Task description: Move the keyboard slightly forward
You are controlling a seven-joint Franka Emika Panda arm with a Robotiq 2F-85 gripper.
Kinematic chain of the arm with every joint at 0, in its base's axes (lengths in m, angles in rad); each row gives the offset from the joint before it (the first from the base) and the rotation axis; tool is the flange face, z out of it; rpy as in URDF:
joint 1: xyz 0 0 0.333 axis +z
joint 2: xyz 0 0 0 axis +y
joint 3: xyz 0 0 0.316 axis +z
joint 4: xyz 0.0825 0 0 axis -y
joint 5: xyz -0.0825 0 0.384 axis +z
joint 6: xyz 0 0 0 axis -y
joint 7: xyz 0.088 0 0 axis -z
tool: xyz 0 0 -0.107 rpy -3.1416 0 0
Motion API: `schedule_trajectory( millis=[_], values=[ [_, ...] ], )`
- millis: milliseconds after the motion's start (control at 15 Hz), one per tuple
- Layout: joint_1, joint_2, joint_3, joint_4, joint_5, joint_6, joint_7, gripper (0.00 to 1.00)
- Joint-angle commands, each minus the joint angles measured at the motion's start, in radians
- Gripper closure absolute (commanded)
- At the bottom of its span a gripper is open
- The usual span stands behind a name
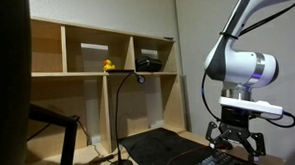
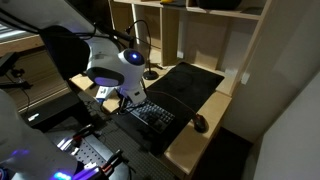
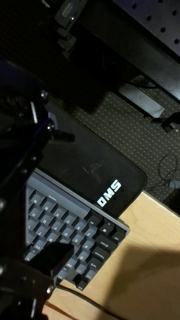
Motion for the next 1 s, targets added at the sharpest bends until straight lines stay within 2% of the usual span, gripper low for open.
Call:
schedule_trajectory(
  millis=[0, 133, 200, 533, 667, 933],
  values=[
    [0.024, 0.110, 0.017, 0.012, 0.123, 0.108, -0.073, 0.00],
    [0.022, 0.158, 0.024, 0.023, 0.146, 0.113, -0.074, 0.00],
    [0.011, 0.092, 0.022, 0.001, 0.105, 0.084, -0.043, 0.00],
    [0.011, 0.100, 0.025, 0.003, 0.107, 0.088, -0.044, 0.00],
    [0.025, 0.176, 0.033, 0.027, 0.184, 0.156, -0.083, 0.00],
    [0.034, 0.249, 0.047, 0.053, 0.332, 0.211, -0.165, 0.00]
  ],
)
